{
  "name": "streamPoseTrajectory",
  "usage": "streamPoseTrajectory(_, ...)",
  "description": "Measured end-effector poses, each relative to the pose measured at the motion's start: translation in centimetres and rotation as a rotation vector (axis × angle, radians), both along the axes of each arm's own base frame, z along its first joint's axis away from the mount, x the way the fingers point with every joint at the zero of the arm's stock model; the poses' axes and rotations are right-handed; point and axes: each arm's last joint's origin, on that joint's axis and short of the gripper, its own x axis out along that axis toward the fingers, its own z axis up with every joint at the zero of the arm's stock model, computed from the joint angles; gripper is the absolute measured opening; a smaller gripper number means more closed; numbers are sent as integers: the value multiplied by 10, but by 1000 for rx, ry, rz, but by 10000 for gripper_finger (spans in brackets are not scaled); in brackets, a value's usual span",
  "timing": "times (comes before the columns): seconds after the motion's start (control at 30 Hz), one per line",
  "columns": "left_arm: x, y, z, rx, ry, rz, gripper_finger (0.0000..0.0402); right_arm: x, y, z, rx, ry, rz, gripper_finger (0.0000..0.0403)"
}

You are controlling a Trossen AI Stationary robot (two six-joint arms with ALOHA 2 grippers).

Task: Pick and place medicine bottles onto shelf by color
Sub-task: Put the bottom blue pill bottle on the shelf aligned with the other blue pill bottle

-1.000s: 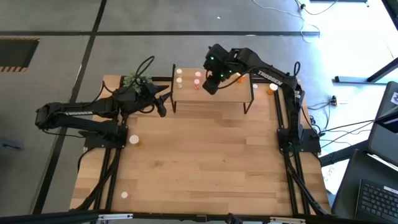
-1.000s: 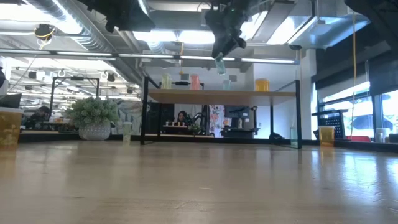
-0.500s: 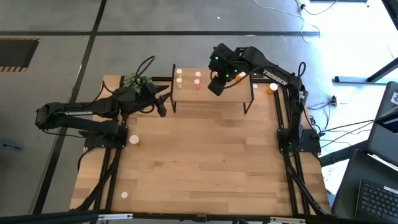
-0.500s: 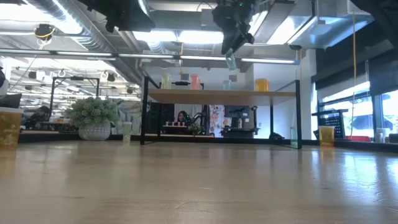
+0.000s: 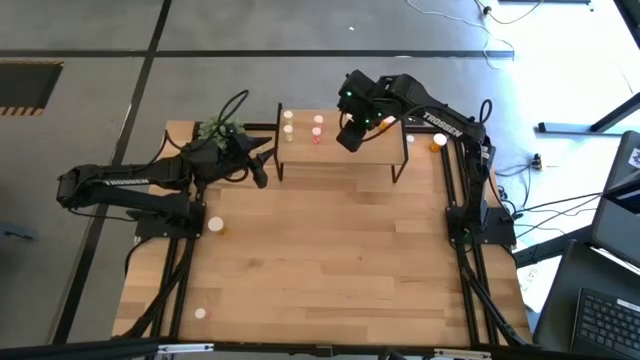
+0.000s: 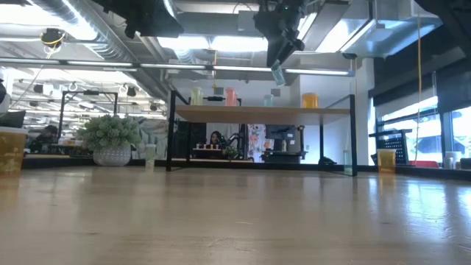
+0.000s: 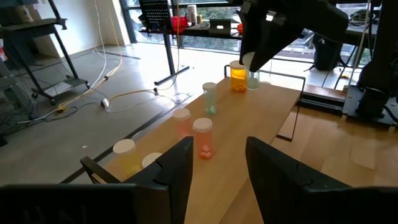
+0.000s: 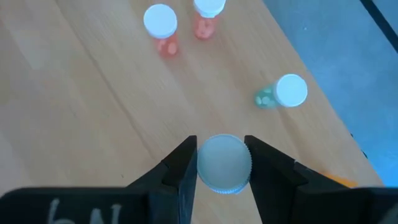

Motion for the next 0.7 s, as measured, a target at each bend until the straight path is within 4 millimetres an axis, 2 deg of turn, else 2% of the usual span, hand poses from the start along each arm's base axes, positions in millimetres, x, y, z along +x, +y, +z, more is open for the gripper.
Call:
streamPoseTrajectory(0.57, 0, 0, 0, 0, 0, 1, 142, -2, 1, 0, 4, 14, 5, 126)
streamPoseTrajectory(0.7, 0, 0, 0, 0, 0, 0, 142, -9, 4, 10, -8, -12, 4, 126)
